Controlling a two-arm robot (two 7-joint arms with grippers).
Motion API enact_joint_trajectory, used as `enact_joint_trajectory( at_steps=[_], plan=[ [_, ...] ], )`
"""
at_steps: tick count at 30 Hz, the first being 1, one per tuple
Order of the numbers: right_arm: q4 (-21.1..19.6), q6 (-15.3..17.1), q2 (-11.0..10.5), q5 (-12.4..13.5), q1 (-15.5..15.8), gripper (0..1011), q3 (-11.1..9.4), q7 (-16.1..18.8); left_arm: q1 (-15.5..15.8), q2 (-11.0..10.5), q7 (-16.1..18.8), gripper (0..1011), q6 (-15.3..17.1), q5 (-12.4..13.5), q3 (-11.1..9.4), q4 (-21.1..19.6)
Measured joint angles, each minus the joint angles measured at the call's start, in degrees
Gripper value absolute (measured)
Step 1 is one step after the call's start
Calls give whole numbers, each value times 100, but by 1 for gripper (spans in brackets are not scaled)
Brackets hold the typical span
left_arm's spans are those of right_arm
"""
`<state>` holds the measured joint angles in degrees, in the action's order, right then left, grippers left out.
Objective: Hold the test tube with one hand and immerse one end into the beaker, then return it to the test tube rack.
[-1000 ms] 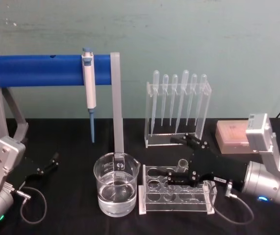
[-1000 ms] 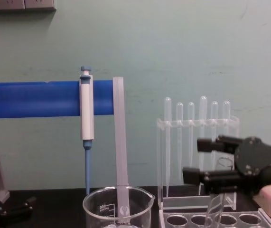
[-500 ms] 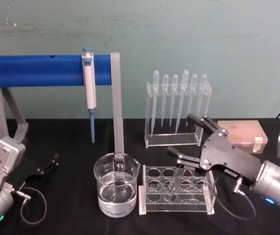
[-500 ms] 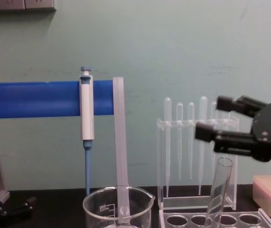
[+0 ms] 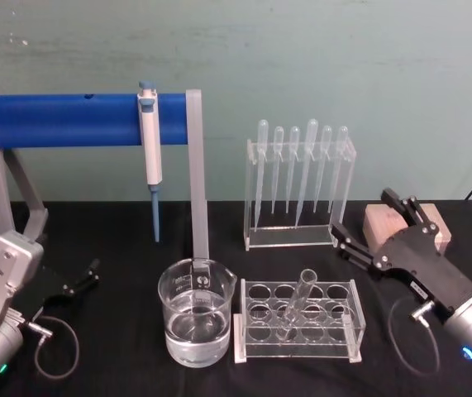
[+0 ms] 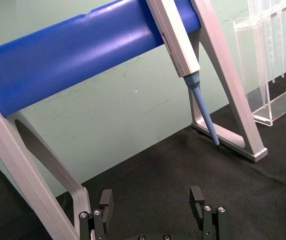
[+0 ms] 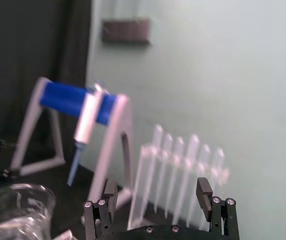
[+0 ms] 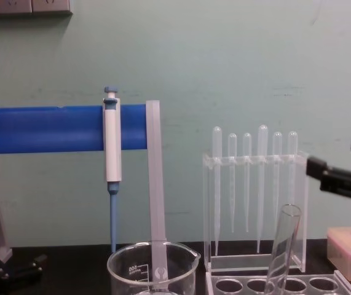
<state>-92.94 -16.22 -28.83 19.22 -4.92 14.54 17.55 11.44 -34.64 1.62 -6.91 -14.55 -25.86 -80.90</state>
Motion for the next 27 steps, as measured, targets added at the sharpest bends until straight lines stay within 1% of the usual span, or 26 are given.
enact_joint_trajectory(
  at_steps=[3,4,6,9,10,13,15,19,23,27],
  plan=[
    [4,386,87,7,36,1002,-30,-166,0,0,0,1000,0,0,0,0],
    [36,598,153,22,38,1002,-43,-236,0,0,0,1000,0,0,0,0],
    [86,782,215,49,28,1002,-49,-284,0,0,0,1000,0,0,0,0],
    [250,1120,374,105,-53,1002,-63,-347,-1,0,0,1000,0,0,0,0],
    [250,1120,374,105,-53,1002,-63,-347,0,0,0,1000,0,0,0,0],
    [387,1317,506,97,-103,1002,-95,-444,0,0,0,1000,0,0,0,0],
    [469,1380,570,77,-134,1002,-118,-475,0,0,0,1000,0,0,0,0],
    [554,1433,629,34,-168,1002,-135,-481,0,0,0,1000,0,0,0,0],
    [596,1485,670,-62,-187,1000,-143,-479,0,0,0,1000,0,0,0,0],
    [596,1485,666,-59,-186,1002,-143,-478,0,0,0,1000,0,0,0,0]
  ],
)
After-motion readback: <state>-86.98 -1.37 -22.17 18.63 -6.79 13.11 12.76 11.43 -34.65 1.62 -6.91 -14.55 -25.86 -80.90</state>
